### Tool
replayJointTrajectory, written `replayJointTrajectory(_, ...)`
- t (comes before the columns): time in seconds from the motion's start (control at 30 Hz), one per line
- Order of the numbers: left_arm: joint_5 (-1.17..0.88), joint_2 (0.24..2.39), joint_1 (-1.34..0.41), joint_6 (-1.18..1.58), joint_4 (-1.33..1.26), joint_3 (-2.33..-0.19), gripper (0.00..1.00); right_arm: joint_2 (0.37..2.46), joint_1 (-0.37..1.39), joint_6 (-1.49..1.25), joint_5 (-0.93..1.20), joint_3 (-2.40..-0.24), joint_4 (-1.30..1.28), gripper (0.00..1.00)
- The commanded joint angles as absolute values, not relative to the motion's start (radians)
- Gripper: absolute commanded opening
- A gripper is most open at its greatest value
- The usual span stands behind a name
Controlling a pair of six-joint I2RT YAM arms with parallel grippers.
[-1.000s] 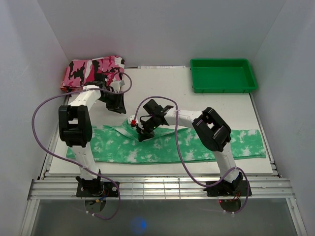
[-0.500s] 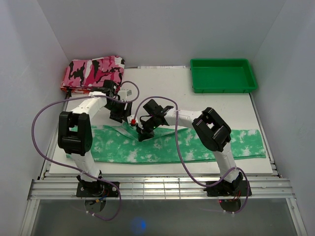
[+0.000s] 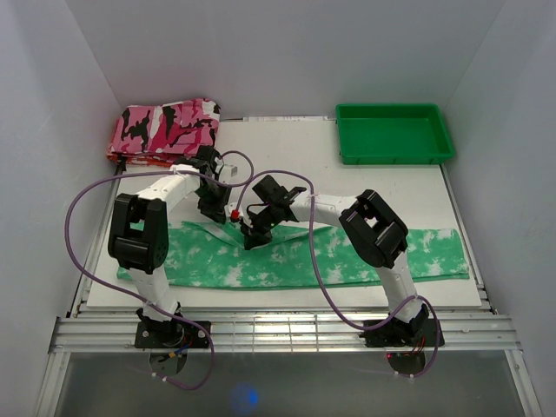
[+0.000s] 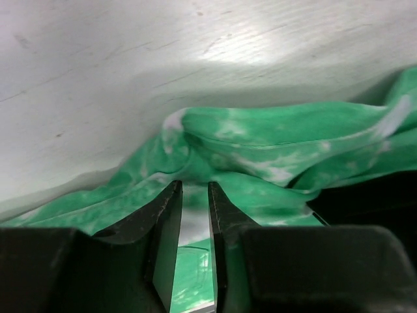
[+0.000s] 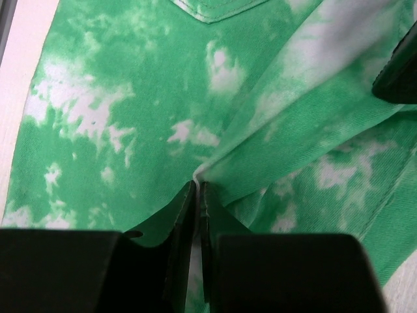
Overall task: Fold and stack the trousers
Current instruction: Fold the trousers
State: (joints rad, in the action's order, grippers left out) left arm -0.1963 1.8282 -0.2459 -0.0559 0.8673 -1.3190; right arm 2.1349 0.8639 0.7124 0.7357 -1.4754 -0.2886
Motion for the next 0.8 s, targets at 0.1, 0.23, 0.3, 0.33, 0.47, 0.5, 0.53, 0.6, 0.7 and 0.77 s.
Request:
replayJointTrajectory(0.1,-0.103,1.85,-0.242,-0.04,0.853,-1.333,0.39,2.174,0.848,0.718,0.657,-1.48,-0.324,0.13)
replayJointTrajectory(0.23,-0.156,1.858,-0.242,-0.032,0.839,-1.345,0.44,2.177,0.848,0.719,0.65,-1.488,-0.327,0.14)
replayJointTrajectory(0.3,-0.192,1.832,-0.242,-0.032,0.828,-1.35,0.53,2.178,0.848,0.721,0.647,-1.489,-0.328,0.14)
replayJointTrajectory(0.33,-0.211,1.824,-0.242,-0.034,0.822,-1.35,0.55,2.178,0.848,0.722,0.647,-1.489,-0.328,0.14)
replayJointTrajectory(0.47,-0.219,1.816,-0.242,-0.023,0.824,-1.35,0.56,2.183,0.848,0.719,0.647,-1.496,-0.33,0.14)
replayJointTrajectory(0.5,-0.221,1.821,-0.244,-0.018,0.824,-1.35,0.56,2.184,0.848,0.718,0.647,-1.497,-0.33,0.15)
replayJointTrajectory(0.53,-0.225,1.825,-0.242,-0.017,0.822,-1.348,0.56,2.184,0.848,0.718,0.646,-1.499,-0.328,0.15)
replayJointTrajectory(0.6,-0.222,1.833,-0.244,-0.011,0.818,-1.341,0.55,2.183,0.848,0.718,0.644,-1.499,-0.328,0.16)
replayJointTrajectory(0.7,-0.198,1.853,-0.244,-0.011,0.818,-1.327,0.52,2.183,0.848,0.713,0.637,-1.499,-0.325,0.17)
replayJointTrajectory(0.77,-0.193,1.859,-0.245,-0.011,0.818,-1.321,0.51,2.181,0.85,0.71,0.63,-1.497,-0.324,0.17)
